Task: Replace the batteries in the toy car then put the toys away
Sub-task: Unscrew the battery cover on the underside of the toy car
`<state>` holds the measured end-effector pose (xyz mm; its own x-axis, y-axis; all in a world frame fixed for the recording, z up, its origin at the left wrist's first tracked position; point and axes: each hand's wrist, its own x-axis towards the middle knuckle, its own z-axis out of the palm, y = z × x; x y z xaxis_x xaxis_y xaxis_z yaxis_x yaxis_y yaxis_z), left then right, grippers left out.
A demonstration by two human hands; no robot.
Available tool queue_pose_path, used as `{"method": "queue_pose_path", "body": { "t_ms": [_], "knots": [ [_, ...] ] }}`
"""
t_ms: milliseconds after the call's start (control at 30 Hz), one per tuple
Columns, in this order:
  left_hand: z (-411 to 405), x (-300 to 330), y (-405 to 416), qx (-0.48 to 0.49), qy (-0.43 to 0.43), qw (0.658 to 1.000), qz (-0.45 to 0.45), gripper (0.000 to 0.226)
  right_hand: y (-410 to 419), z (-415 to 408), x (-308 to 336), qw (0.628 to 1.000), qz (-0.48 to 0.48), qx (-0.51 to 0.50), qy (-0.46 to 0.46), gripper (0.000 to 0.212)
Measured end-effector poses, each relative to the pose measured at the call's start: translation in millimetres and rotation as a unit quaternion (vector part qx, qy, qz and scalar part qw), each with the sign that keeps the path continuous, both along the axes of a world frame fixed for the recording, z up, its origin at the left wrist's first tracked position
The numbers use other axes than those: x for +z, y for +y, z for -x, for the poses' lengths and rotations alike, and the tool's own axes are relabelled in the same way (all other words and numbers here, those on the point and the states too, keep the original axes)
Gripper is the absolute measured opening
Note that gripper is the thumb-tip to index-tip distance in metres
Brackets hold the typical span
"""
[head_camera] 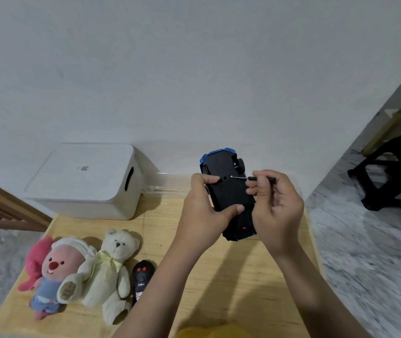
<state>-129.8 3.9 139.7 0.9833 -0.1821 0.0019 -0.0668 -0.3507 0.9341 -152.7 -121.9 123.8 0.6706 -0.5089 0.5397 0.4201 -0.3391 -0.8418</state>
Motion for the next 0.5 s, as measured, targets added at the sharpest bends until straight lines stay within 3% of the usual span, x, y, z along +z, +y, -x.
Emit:
{"method": "queue_pose_path", "body": {
  "t_ms": [500],
  "knots": [
    [-3.7,0.8,-1.1,-0.006,0.002,1.0,-0.007,0.06,-1.4,-4.9,-0.8,0.999,0.044,-0.029,0.006,0.013]
  ]
}}
